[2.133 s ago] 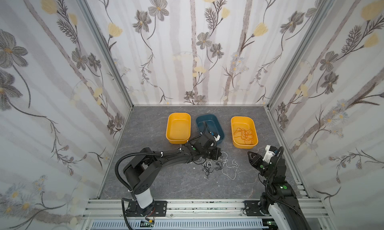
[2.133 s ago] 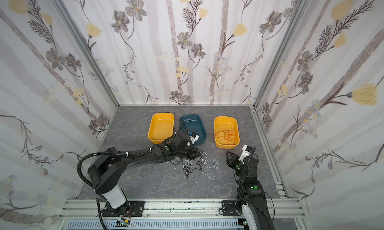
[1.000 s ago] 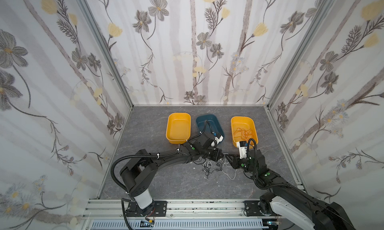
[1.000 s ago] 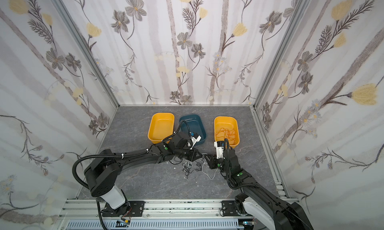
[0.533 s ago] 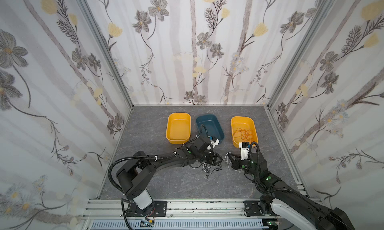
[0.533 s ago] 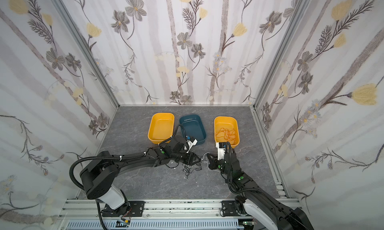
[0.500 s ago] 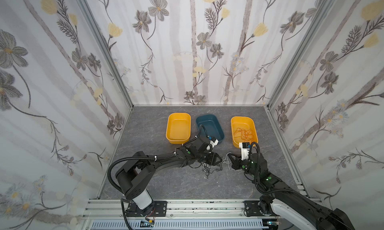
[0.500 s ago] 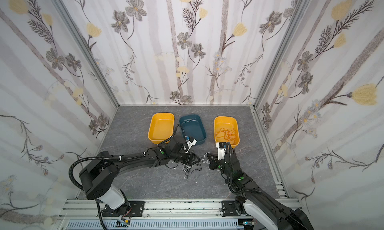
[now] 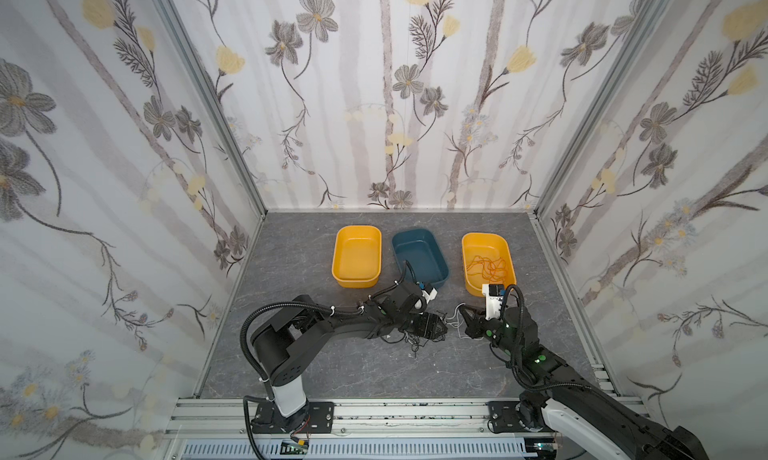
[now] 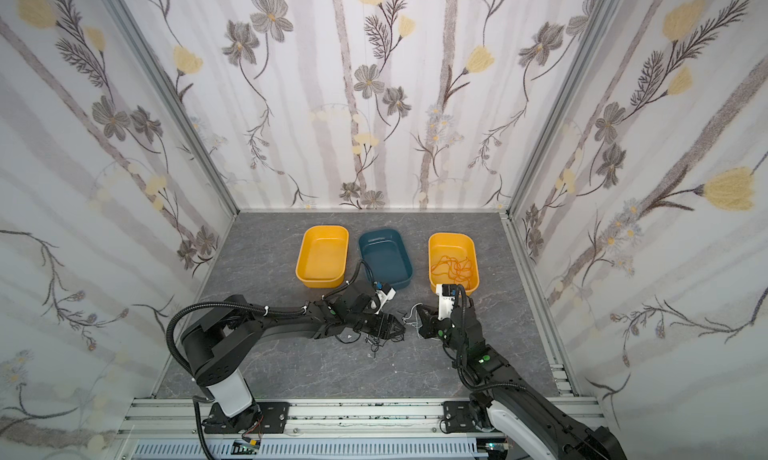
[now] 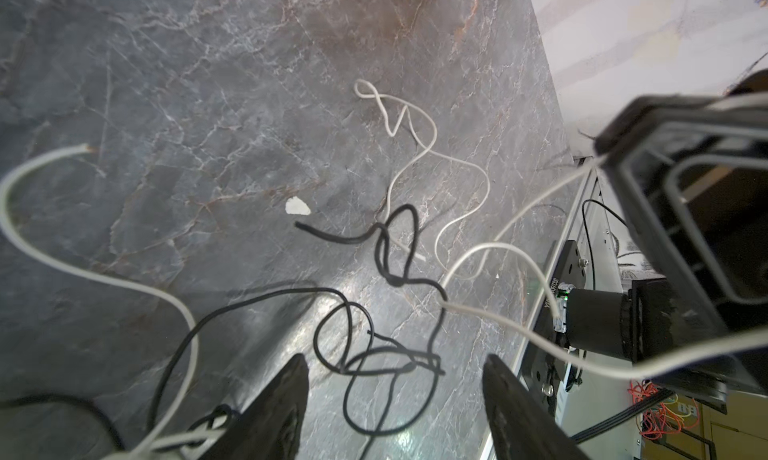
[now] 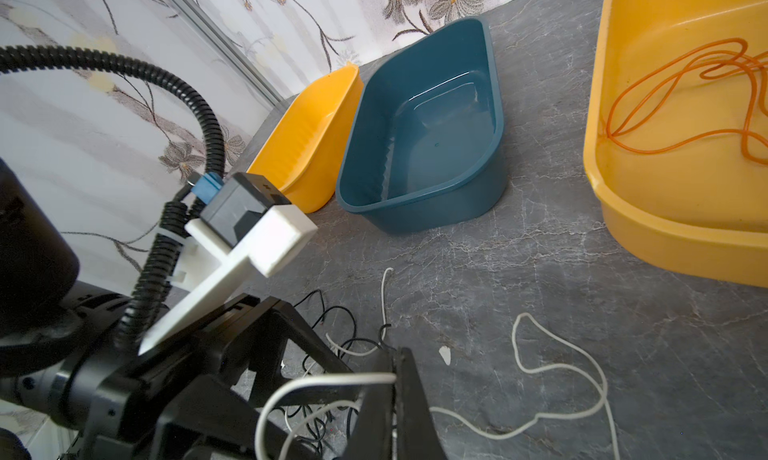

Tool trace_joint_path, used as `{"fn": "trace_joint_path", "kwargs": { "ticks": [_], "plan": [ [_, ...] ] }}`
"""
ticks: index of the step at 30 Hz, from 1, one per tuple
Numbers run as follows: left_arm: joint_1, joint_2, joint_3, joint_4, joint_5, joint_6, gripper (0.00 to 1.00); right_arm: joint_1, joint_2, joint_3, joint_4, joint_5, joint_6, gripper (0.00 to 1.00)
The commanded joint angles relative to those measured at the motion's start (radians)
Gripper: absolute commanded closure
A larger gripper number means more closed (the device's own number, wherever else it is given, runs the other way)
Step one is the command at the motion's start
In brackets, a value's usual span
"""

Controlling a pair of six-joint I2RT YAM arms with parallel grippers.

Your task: Untangle the cables

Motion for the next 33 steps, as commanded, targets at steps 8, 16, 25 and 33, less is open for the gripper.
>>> {"fn": "trace_joint_path", "kwargs": {
  "ticks": [8, 16, 25, 33],
  "plan": [
    [-0.004, 0.087, 0.023, 0.105, -0.045, -0.063, 0.51, -0.001, -0.025, 0.007, 0.022, -0.029, 0.055, 1.00],
    [-0.001, 0.063, -0.006, 0.057, -0.089, -0.056, 0.85, -0.012, -0.146, 0.037, -0.114, 0.133, 0.055, 1.00],
    [0.015, 0.030, -0.049, 0.030, -0.125, -0.054, 0.96, -0.138, -0.225, 0.056, -0.222, 0.164, 0.106, 1.00],
    [0.047, -0.052, -0.115, -0.017, -0.170, -0.054, 0.97, -0.202, -0.219, 0.053, -0.263, 0.060, 0.097, 1.00]
  ]
}}
